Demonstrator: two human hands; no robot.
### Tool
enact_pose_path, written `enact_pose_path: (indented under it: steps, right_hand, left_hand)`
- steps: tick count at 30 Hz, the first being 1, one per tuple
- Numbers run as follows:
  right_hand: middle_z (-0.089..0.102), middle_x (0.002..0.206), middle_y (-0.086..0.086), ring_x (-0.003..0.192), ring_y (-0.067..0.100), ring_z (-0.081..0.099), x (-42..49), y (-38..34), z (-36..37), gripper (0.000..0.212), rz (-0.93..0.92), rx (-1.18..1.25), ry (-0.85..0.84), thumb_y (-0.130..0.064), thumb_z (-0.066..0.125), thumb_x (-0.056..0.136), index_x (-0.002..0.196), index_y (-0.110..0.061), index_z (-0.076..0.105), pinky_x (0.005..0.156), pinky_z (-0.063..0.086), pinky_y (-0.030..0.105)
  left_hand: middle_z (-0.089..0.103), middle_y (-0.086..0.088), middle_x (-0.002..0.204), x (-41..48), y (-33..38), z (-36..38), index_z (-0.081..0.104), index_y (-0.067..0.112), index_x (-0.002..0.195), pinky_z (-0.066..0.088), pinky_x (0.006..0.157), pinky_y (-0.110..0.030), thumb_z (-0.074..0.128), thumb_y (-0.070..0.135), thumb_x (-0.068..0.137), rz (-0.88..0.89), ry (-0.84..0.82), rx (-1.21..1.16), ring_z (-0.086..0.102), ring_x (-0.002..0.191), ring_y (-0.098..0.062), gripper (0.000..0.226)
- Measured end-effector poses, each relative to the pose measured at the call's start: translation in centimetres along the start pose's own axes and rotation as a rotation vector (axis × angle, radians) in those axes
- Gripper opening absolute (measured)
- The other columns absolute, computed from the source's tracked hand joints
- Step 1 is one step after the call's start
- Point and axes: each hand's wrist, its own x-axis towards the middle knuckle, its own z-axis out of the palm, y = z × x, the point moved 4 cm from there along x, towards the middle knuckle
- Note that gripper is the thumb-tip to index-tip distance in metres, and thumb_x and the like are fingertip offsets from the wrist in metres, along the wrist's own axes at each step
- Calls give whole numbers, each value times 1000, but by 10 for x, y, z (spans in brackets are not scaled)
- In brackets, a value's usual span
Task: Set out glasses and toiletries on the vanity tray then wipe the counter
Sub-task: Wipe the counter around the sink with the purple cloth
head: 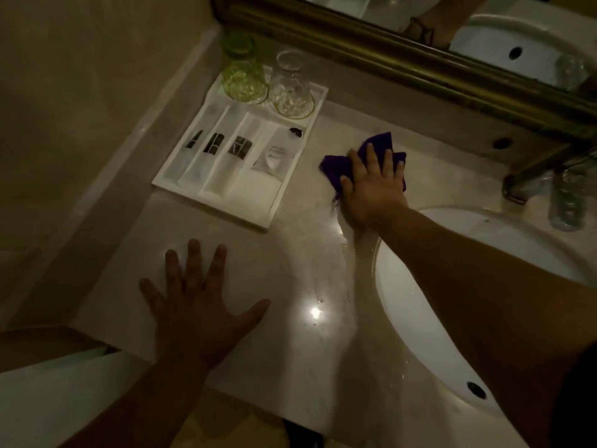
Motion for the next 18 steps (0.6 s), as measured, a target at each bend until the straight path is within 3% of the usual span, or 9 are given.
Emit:
enact_pose_path:
  steps: [18]
  right_hand:
    - [-3,172,8,156,36,-9,-65,-21,24,65,-138,47,43,-50,18,105,164,-25,6,124,-7,53]
  left_hand:
    - [6,-4,167,-3,-4,9,6,42,157,2,112,-72,28,100,67,-7,78,4,0,151,-33,109]
